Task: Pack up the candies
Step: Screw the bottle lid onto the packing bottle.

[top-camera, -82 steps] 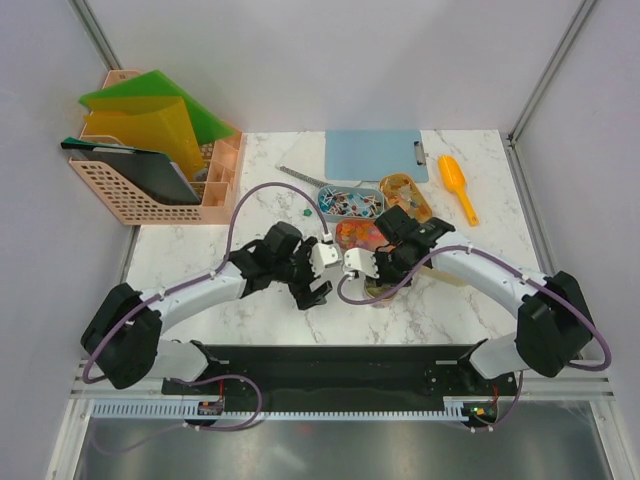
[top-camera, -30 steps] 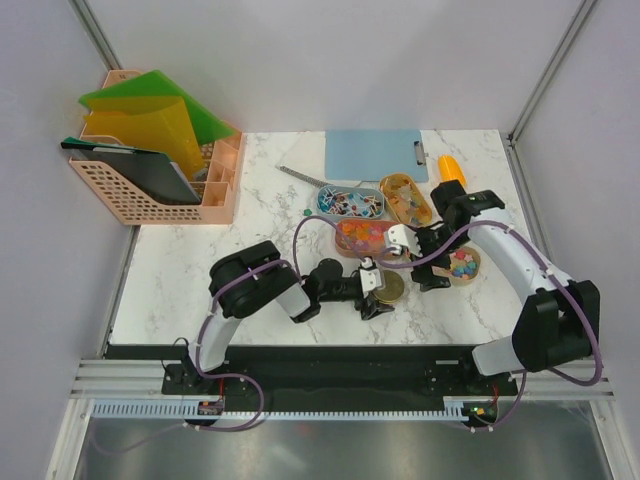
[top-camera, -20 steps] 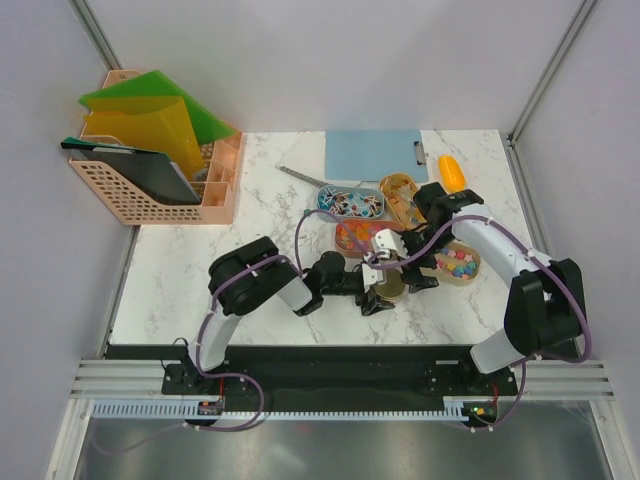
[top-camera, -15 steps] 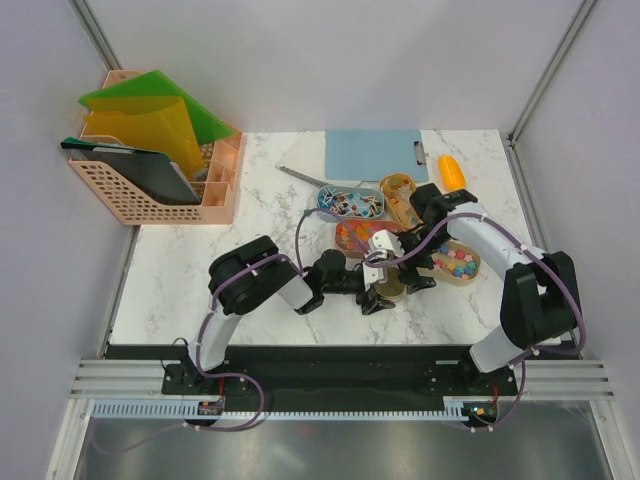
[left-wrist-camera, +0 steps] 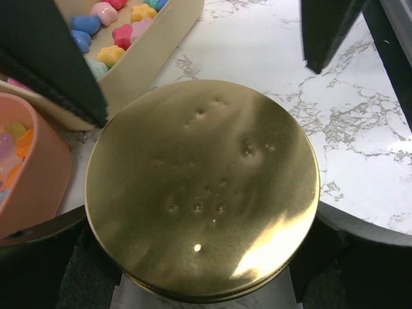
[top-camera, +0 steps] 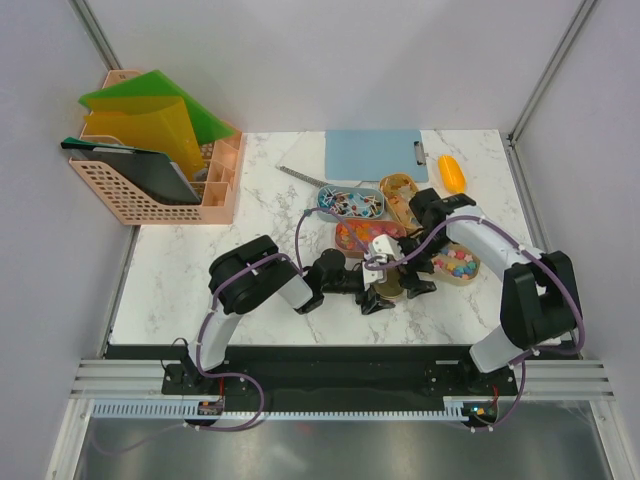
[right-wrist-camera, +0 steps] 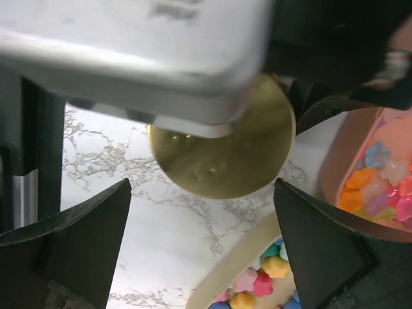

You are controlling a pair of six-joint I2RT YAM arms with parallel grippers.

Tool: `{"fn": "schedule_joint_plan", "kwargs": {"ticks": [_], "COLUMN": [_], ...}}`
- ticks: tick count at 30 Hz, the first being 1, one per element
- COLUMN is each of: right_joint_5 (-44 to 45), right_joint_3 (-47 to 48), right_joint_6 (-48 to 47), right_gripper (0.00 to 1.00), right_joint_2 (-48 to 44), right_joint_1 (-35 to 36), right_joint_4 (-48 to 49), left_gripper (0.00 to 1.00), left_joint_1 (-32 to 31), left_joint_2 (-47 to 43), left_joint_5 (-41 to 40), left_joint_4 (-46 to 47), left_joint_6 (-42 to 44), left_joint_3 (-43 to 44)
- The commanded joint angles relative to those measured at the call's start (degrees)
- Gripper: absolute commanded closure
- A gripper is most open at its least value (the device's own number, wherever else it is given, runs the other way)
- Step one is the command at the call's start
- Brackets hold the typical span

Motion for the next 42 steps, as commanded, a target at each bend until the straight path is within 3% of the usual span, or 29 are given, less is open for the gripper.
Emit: {"fn": "schedule_joint_plan", "kwargs": {"ticks": [1, 12, 18, 28, 42], "right_joint_5": [-2.6, 1.6, 2.1, -2.8, -2.9], "right_joint_3": [-2.2, -13.9, -9.2, -3.1, -2.1], "right_joint_6": [-0.3, 1.6, 3.7, 9.3, 5.4], "right_gripper": [0.02, 0.02, 0.02, 0.02, 0.02], "right_joint_2": [-4.1, -14.7, -15.7, -9.3, -3.3], "right_joint_1": [0.4, 1.2, -0.9, -0.7, 0.8], "right_joint_4": [-3.9, -9.7, -7.8, 7.6, 4.3], "left_gripper": [0.98, 0.98, 0.98, 0.98, 0.98], "left_joint_1": [1.1, 1.5, 1.5, 1.6, 2.1], "left_joint_2": [3.4, 3.0, 3.1, 3.0, 2.6], "left_joint_5": [-1.1, -0.8, -0.8, -0.4, -0.1], "left_joint_4": [-9.4, -10.3, -10.7, -11.7, -12.6], "left_joint_6": [-1.8, -2.6, -2.4, -1.7, -2.8], "left_joint_3": [-1.3, -1.3, -1.1, -0.9, -0.7]}}
